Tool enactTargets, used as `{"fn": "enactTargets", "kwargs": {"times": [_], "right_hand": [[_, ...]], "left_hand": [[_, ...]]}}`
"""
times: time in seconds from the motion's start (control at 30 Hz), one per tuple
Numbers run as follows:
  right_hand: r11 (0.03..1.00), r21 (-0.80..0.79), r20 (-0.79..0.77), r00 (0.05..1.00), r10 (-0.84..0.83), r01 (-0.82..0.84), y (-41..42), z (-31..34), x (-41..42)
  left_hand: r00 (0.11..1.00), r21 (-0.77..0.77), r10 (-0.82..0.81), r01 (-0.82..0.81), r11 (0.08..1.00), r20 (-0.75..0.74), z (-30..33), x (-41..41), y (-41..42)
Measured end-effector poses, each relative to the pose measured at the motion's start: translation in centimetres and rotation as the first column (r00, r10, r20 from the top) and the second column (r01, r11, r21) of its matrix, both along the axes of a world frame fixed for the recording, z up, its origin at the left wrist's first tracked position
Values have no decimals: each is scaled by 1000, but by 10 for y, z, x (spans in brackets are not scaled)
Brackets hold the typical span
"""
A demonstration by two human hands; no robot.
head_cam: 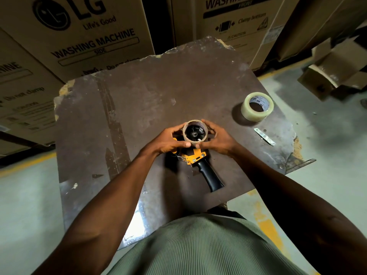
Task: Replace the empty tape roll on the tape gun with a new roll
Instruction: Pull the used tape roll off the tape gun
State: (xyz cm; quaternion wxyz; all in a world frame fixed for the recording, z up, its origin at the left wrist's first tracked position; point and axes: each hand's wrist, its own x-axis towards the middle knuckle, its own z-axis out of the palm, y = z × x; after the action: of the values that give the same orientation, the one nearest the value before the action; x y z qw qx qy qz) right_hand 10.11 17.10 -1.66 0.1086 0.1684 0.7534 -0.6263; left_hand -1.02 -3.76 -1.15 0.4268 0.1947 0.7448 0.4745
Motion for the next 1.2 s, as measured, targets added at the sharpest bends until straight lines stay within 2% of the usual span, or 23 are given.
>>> {"fn": "enactTargets", "kwargs": {"times": [0.13, 0.33, 0.5, 0.63, 0.77, 0.93, 1.1, 1.2], "right_hand": [[1000, -7, -25, 1000, 9, -9, -6, -1, 0], [999, -46, -88, 996, -18, 14, -5, 4, 0], [998, -58, -123, 991, -45, 38, -1, 8, 0], [1000, -1, -116, 993, -23, 23, 4, 14, -4], [999, 33, -108, 994, -17, 21, 9, 16, -1], [984, 163, -165, 985, -46, 73, 13, 28, 13], [953, 215, -205, 964, -170, 214, 25, 35, 50], [893, 334, -202, 948, -244, 301, 37, 36, 81]], "left_hand": [[999, -23, 35, -35, 999, -7, -5, 3, -1], [999, -49, -8, 6, 999, -51, 0, 7, -3], [1000, -16, 1, -1, 1000, -15, 13, 11, 3], [999, -33, -19, 18, 999, -26, 19, 10, 7], [977, -124, -70, 45, 991, -203, 14, 3, 7], [902, -172, -138, 72, 983, -409, 24, 9, 8], [861, -98, -75, 29, 995, -503, 26, 26, 12], [834, -43, -37, 17, 999, -551, 24, 43, 18]]}}
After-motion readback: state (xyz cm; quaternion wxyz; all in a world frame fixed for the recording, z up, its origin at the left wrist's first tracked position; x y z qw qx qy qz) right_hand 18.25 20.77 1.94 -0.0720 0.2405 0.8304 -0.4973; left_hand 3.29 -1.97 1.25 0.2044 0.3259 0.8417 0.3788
